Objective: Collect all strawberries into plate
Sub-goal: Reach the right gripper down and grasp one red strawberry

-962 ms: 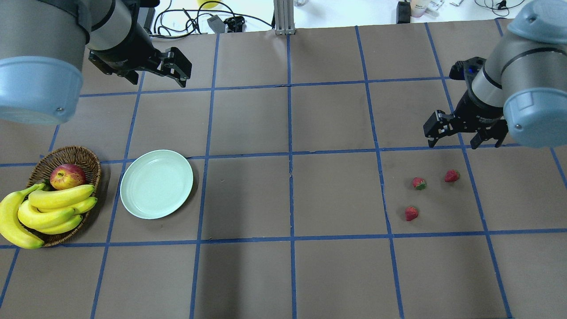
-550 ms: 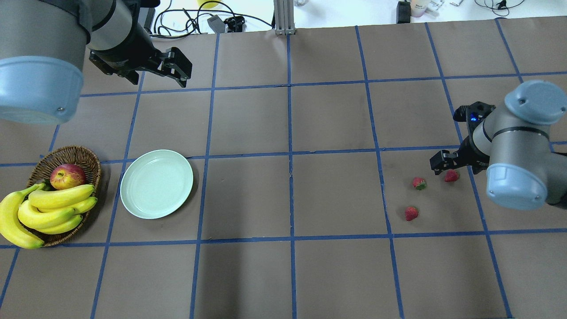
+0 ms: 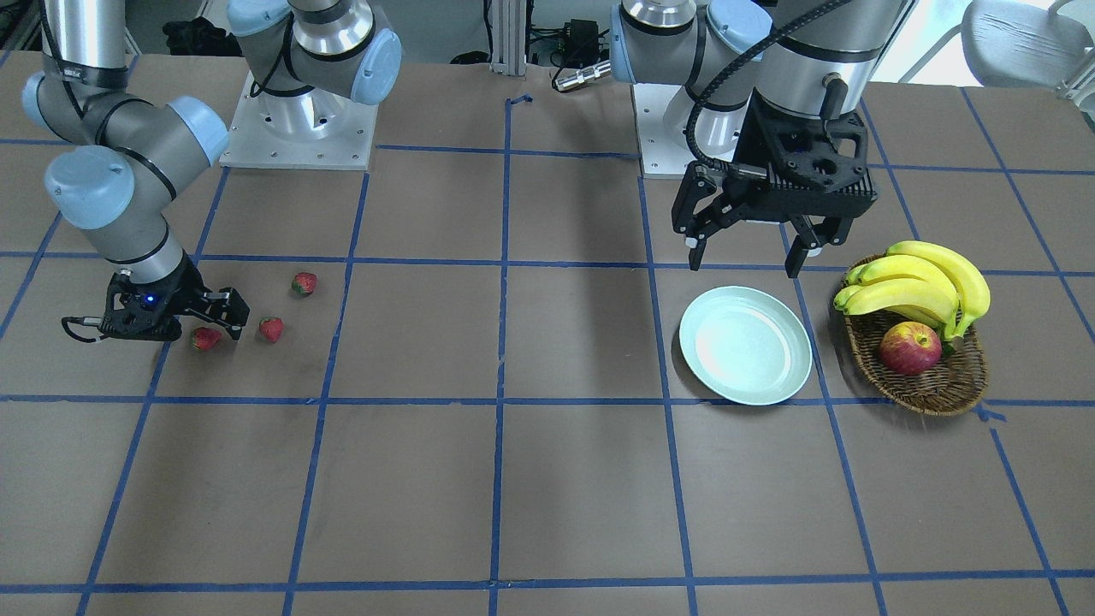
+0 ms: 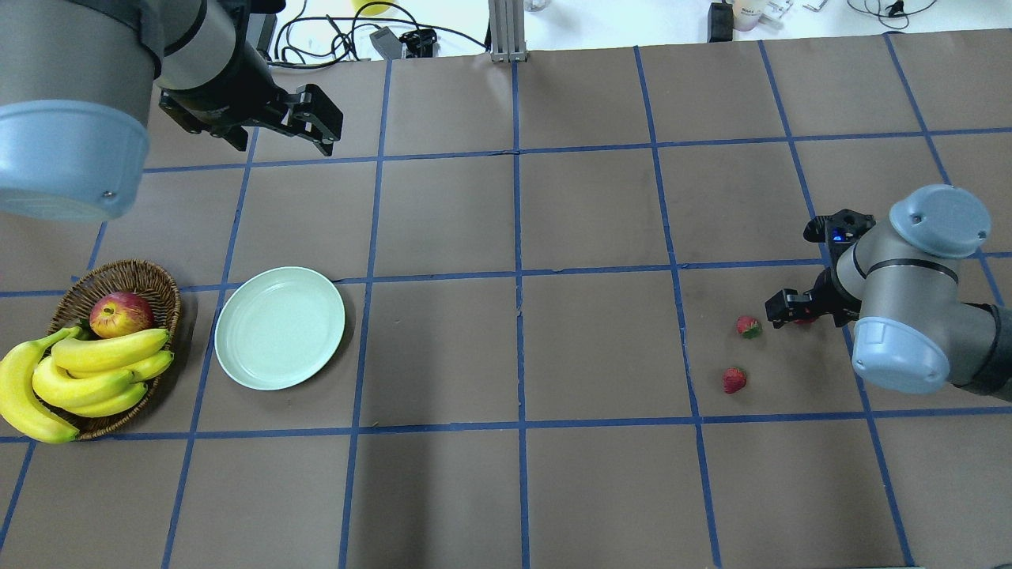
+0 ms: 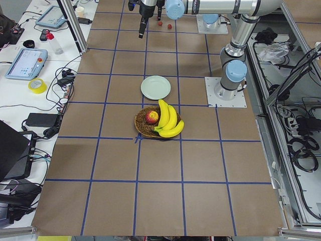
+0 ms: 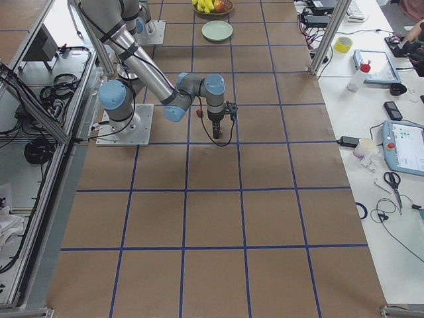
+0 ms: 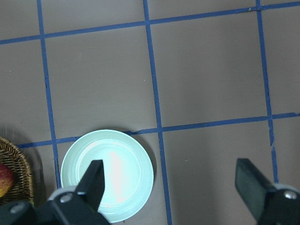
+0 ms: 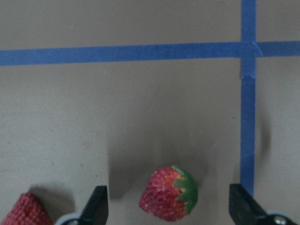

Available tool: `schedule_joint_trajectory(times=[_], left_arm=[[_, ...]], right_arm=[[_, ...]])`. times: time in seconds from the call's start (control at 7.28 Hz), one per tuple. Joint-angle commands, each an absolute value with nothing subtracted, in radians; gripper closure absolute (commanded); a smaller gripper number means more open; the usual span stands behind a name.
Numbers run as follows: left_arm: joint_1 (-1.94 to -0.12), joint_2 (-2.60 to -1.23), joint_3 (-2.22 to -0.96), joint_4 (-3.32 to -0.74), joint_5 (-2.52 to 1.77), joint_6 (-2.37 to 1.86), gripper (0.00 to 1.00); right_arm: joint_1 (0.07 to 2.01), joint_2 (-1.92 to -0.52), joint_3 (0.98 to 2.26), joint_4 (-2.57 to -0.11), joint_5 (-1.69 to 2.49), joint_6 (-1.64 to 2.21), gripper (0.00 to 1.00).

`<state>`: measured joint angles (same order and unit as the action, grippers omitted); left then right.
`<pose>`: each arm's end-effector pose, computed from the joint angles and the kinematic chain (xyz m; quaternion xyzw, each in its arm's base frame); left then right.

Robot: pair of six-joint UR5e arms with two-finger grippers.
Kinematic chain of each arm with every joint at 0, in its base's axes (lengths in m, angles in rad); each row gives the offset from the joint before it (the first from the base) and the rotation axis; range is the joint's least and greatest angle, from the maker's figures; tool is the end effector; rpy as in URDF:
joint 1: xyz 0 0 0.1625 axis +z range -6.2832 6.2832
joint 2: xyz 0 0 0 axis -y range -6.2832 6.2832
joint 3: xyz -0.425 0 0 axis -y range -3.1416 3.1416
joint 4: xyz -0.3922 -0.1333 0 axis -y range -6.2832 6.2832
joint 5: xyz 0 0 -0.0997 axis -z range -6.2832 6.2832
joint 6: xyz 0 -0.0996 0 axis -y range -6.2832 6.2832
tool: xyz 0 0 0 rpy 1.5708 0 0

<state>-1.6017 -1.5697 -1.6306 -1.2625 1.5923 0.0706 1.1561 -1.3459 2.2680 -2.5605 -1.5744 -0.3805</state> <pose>-0.1469 -0.5080 0.4926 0.0490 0.9910 -0.1242 0.0131 -0.0548 -0.4544 0.1716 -0.0171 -0.9993 0.0305 0.0147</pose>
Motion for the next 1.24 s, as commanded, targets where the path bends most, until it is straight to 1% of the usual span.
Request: schedule_joint_trajectory(times=[0.0, 0.14, 0.27, 0.41, 0.55, 0.69, 0.82, 0.96, 1.1], left_arm=[[-1.601, -1.571, -1.631, -1.262, 1.592, 0.071, 0.0], [-1.601, -1.571, -1.632, -1.262, 1.592, 0.069, 0.0], [-1.601, -1.571, -1.634, -1.262, 1.592, 0.069, 0.0], [-1.601, -1.571, -1.634, -1.262, 1.592, 0.069, 0.0], [-1.601, -1.571, -1.634, -1.262, 1.592, 0.069, 0.0], [-1.601, -1.571, -1.634, -1.262, 1.592, 0.069, 0.0], [-1.601, -1.571, -1.634, -1.262, 1.592, 0.071, 0.0], [-1.601, -1.571, -1.632, -1.261, 1.592, 0.071, 0.0], [-1.6, -1.572, -1.632, -1.259, 1.591, 0.072, 0.0]], right_arm=[[1.155, -1.333, 2.261, -2.562, -1.58, -0.382, 0.53], [1.155, -1.335, 2.26, -2.56, -1.58, -0.38, 0.71], [1.155, -1.339, 2.26, -2.559, -1.583, -0.371, 0.78], [1.164, -1.348, 2.228, -2.547, -1.582, -0.359, 0.78], [1.167, -1.35, 2.18, -2.455, -1.591, -0.356, 0.81], [1.184, -1.35, 2.118, -2.377, -1.594, -0.348, 0.81], [1.257, -1.35, 2.041, -2.291, -1.591, -0.272, 0.8], [1.363, -1.348, 1.976, -2.211, -1.583, -0.098, 0.8], [1.465, -1.342, 1.961, -2.201, -1.579, 0.049, 0.8]])
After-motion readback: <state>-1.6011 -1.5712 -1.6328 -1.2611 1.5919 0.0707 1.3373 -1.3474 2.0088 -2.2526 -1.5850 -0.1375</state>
